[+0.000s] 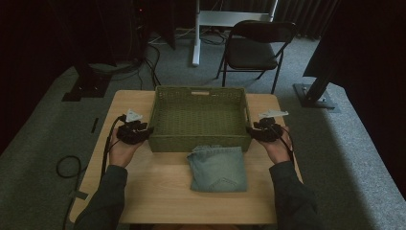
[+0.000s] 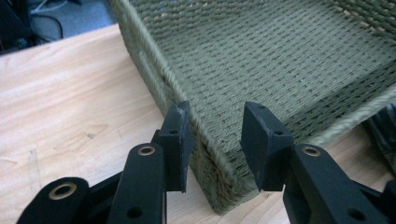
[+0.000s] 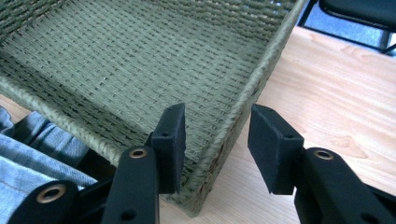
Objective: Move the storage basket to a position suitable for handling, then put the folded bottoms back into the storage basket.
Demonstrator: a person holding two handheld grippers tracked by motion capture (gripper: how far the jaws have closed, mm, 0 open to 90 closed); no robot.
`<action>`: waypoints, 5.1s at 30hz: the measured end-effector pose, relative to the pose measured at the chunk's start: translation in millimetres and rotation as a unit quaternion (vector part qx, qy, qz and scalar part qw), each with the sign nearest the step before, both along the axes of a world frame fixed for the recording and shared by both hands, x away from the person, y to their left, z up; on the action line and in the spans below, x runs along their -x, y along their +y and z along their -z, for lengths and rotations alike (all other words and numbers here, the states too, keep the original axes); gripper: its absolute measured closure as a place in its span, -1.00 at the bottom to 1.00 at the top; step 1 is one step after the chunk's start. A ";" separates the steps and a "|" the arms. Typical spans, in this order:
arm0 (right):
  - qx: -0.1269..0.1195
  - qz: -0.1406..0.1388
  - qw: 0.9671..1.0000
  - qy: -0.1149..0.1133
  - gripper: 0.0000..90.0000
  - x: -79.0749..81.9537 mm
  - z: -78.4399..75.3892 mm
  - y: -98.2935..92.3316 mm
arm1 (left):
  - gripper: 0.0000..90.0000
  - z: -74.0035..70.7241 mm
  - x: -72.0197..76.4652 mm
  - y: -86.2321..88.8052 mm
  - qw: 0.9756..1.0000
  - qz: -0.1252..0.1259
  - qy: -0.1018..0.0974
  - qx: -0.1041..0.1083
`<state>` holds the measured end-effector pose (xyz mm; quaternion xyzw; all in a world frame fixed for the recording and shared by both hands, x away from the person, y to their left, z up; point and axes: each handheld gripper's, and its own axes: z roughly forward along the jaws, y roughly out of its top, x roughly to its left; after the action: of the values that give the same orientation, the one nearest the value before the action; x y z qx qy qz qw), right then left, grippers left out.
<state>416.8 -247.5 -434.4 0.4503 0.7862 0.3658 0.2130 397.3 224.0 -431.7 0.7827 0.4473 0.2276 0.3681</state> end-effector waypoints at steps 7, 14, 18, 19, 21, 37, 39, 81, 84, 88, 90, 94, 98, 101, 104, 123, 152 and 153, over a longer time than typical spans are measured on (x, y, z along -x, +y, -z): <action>-0.013 -0.012 1.000 -0.009 0.23 7.6 -8.6 -0.6 | 0.36 -9.3 8.2 -3.3 1.000 0.013 -0.015 0.002; -0.027 -0.038 0.999 -0.009 0.20 17.6 -12.1 0.1 | 0.35 -12.2 15.9 -9.0 0.999 0.031 -0.022 0.005; -0.028 -0.052 0.998 -0.008 0.17 25.1 -12.3 1.4 | 0.35 -13.7 23.6 -12.2 0.999 0.042 -0.028 0.011; -0.030 -0.056 0.998 -0.006 0.17 27.5 -12.2 2.2 | 0.34 -13.6 25.9 -13.4 0.998 0.045 -0.031 0.013; -0.023 -0.065 0.998 -0.006 0.16 32.3 -12.0 4.0 | 0.34 -13.9 29.5 -15.3 0.998 0.052 -0.032 0.010; -0.014 -0.116 0.993 -0.005 -0.01 59.0 -7.8 15.4 | 0.29 -13.0 44.7 -25.9 0.994 0.102 -0.045 0.018; -0.008 -0.116 0.993 -0.005 0.01 59.9 -6.8 16.6 | 0.28 -11.5 45.4 -26.9 0.993 0.106 -0.045 0.019; -0.010 -0.131 0.991 -0.006 -0.03 86.2 19.6 19.5 | 0.23 9.0 57.9 -82.0 0.980 0.194 -0.034 0.022; -0.009 -0.131 0.991 -0.003 -0.03 89.0 21.4 19.1 | 0.23 10.3 59.6 -90.0 0.978 0.207 -0.032 0.024; -0.010 -0.131 0.991 -0.001 -0.02 92.3 23.9 18.6 | 0.23 14.0 59.4 -101.2 0.975 0.220 -0.025 0.021; -0.010 -0.132 0.991 0.003 -0.02 93.9 26.6 19.0 | 0.23 15.8 59.7 -107.5 0.974 0.226 -0.024 0.023; -0.007 -0.133 0.991 0.010 -0.02 97.4 33.4 20.2 | 0.17 21.6 59.2 -121.2 0.972 0.232 -0.021 0.016; -0.007 -0.135 0.991 0.019 -0.02 100.9 39.4 21.6 | 0.11 29.8 58.4 -132.1 0.972 0.236 -0.019 0.006; -0.008 -0.138 0.990 0.020 -0.02 104.6 41.7 22.7 | 0.09 34.6 59.4 -137.9 0.972 0.236 -0.018 0.003; -0.006 -0.141 0.990 0.021 -0.02 109.8 43.1 23.9 | 0.15 34.2 64.2 -140.6 0.973 0.228 -0.034 -0.003; 0.013 -0.129 0.990 0.055 -0.12 103.6 63.3 26.3 | 0.14 58.4 42.6 -150.0 0.983 0.176 -0.004 -0.040; -0.014 -0.108 0.981 0.163 -0.30 76.7 91.8 32.6 | -0.25 84.1 22.7 -147.1 0.977 0.189 0.099 0.027; -0.015 -0.109 0.980 0.164 -0.29 76.6 91.9 32.8 | -0.25 85.2 22.3 -147.1 0.976 0.193 0.102 0.030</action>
<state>340.3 -214.8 -526.3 0.4186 0.8492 0.3202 0.0335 375.0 77.0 -516.9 0.8620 0.3299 0.0580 0.3805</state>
